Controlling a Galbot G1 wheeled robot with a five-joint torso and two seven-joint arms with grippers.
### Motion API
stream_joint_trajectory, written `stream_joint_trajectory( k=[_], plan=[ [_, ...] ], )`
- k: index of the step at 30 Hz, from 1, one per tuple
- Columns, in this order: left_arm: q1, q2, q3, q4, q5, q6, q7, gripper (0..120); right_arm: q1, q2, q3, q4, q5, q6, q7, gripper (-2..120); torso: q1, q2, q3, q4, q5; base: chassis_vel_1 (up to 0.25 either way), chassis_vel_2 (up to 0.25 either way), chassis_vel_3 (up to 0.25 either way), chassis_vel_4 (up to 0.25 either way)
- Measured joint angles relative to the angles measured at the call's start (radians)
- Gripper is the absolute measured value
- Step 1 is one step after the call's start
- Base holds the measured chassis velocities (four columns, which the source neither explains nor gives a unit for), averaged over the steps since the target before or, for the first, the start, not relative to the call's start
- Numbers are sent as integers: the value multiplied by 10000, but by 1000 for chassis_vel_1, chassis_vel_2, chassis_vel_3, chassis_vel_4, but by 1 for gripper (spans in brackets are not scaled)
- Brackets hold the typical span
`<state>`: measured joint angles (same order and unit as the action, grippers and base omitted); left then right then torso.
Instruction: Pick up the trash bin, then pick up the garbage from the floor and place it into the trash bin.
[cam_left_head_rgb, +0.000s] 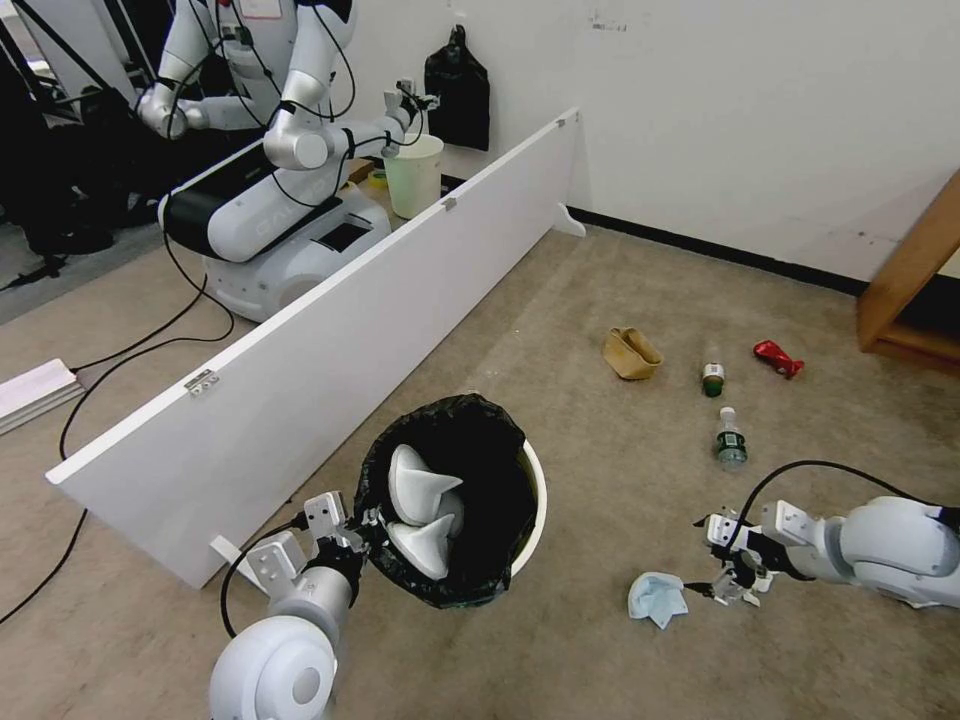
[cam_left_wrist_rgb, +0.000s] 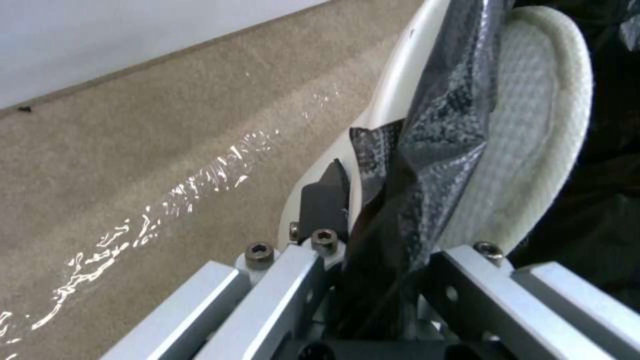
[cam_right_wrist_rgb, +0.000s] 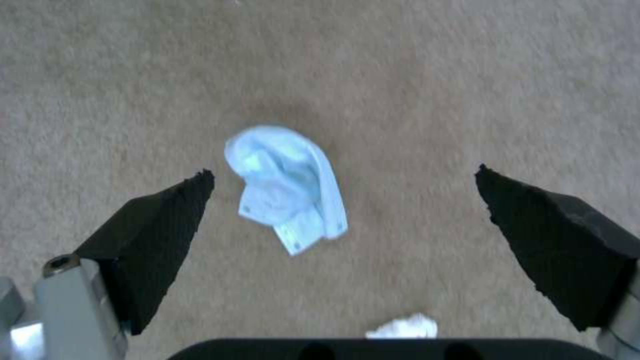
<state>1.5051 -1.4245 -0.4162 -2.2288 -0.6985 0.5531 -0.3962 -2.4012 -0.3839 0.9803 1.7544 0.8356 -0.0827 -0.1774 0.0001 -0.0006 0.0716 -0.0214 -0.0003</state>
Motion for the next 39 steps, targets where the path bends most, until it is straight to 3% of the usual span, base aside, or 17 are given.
stream_joint_trajectory(
  k=[15, 39],
  plan=[
    [-118, 232, -87, 170, -365, -85, -29, 2, -1225, -1206, 743, -834, 325, 45, -26, 100, 0, 0, 0, 3, -1, 0, 0, 0, 0],
    [-168, 194, -160, 266, -484, -148, -44, 2, -1704, -1820, 408, -1241, 581, 59, -93, 100, 0, 0, -1, 1, 1, 0, 0, 0, 0]
  ],
)
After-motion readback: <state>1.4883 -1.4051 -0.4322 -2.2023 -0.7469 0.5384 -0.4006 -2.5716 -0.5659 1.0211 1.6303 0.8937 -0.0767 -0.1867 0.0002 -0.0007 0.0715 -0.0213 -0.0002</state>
